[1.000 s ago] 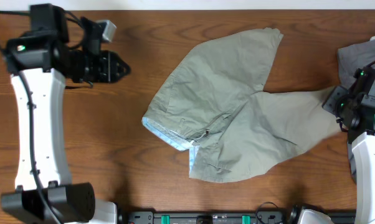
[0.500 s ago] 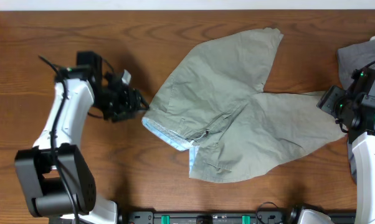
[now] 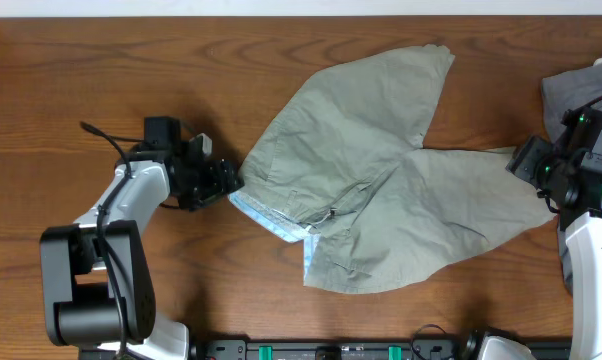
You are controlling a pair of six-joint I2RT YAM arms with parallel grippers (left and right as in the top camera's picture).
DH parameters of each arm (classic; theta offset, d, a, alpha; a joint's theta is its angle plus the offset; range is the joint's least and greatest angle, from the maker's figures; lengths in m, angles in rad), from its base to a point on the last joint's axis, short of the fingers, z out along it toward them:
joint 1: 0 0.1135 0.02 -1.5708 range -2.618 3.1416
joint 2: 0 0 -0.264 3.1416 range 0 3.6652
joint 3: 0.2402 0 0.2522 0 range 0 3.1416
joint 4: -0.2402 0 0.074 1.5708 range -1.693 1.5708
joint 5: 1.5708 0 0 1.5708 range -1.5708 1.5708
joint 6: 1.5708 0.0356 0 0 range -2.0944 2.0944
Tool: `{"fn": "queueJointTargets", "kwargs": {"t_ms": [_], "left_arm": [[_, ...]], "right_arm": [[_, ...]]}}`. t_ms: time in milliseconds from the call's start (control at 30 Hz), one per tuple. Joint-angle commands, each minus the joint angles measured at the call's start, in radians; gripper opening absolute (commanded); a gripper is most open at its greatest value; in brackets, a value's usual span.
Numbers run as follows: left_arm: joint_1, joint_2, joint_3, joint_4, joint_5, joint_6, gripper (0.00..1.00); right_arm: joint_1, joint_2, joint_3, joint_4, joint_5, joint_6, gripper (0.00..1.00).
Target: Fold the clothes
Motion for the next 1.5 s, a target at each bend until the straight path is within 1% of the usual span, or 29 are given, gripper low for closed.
{"fn": "queueJointTargets", "kwargs": {"t_ms": [0,67,133,167,200,267,400,467,500,567,700,767,800,867,900,933,1000,1033,1067,1100,1167,1233,1300,1333,1400,1467], "left_arm": [[-0.025,0.027,-0.001,0.016,-0.024,-0.006,0.53],[-0.049,0.041,-0.001,0.015,-0.026,0.001,0.42],[-0.072,0.058,-0.001,0.015,-0.026,0.021,0.27],[-0.080,0.067,-0.001,0.015,-0.026,0.029,0.18],[-0.086,0.072,-0.001,0.016,-0.026,0.029,0.07],[-0.087,0.074,0.000,0.035,-0.061,0.032,0.06],[-0.039,0.069,0.053,0.080,-0.236,0.031,0.06],[0.008,0.069,0.092,0.142,-0.303,0.031,0.06],[0.032,0.069,0.108,0.183,-0.317,0.031,0.06],[0.079,0.070,0.128,0.314,-0.317,0.031,0.06],[0.129,0.072,0.132,0.636,-0.304,0.013,0.06],[0.132,0.073,0.145,0.716,-0.303,0.007,0.06],[0.132,0.074,0.156,0.728,-0.304,0.008,0.06],[0.132,0.076,0.184,0.723,-0.304,0.008,0.07],[0.134,0.076,0.197,0.711,-0.312,0.009,0.15],[0.137,0.076,0.208,0.697,-0.319,0.009,0.27],[0.150,0.075,0.225,0.664,-0.322,0.008,0.55],[0.159,0.074,0.233,0.637,-0.321,0.008,0.74],[0.168,0.073,0.239,0.613,-0.321,0.008,0.90],[0.178,0.069,0.243,0.583,-0.321,0.008,0.95],[0.194,0.061,0.244,0.531,-0.321,0.008,0.98],[0.211,0.043,0.244,0.455,-0.307,0.008,0.98],[0.222,0.022,0.244,0.373,-0.251,0.008,0.98],[0.224,0.011,0.244,0.326,-0.210,0.008,0.95],[0.224,-0.005,0.244,0.229,-0.133,0.009,0.84],[0.215,-0.011,0.244,0.127,-0.061,0.009,0.67]], "right_arm": [[-0.006,-0.011,0.024,0.000,-0.012,-0.006,0.64],[-0.006,-0.011,0.024,0.000,-0.013,-0.006,0.64],[-0.006,-0.011,0.024,0.001,-0.012,-0.006,0.64],[-0.006,-0.011,0.024,0.004,-0.012,-0.006,0.64],[-0.006,-0.011,0.024,0.008,-0.012,-0.006,0.64],[-0.006,-0.011,0.024,0.016,-0.012,-0.006,0.64],[-0.006,-0.011,0.024,0.031,-0.012,-0.005,0.64],[-0.005,-0.011,0.024,0.035,-0.014,-0.005,0.64],[-0.003,-0.011,0.024,0.036,-0.016,-0.005,0.64],[0.006,-0.011,0.024,0.041,-0.017,-0.005,0.63],[0.028,-0.009,0.022,0.042,-0.084,-0.013,0.63],[0.042,-0.003,0.019,0.041,-0.158,-0.059,0.63],[0.051,0.003,0.018,0.039,-0.185,-0.075,0.63],[0.077,0.024,0.010,0.037,-0.221,-0.093,0.64],[0.094,0.041,0.006,0.035,-0.224,-0.093,0.65],[0.108,0.058,0.003,0.032,-0.225,-0.093,0.68],[0.140,0.104,-0.006,0.031,-0.225,-0.093,0.70],[0.159,0.140,-0.009,0.030,-0.225,-0.093,0.70],[0.174,0.171,-0.010,0.029,-0.225,-0.093,0.71],[0.187,0.206,-0.010,0.029,-0.225,-0.093,0.71],[0.208,0.274,-0.010,0.026,-0.225,-0.092,0.71],[0.218,0.335,-0.010,0.013,-0.247,-0.092,0.70],[0.224,0.386,-0.010,-0.012,-0.299,-0.105,0.64],[0.228,0.411,-0.010,-0.025,-0.337,-0.137,0.61],[0.230,0.441,-0.010,-0.037,-0.356,-0.157,0.59],[0.230,0.460,-0.010,-0.025,-0.356,-0.157,0.60]]}}
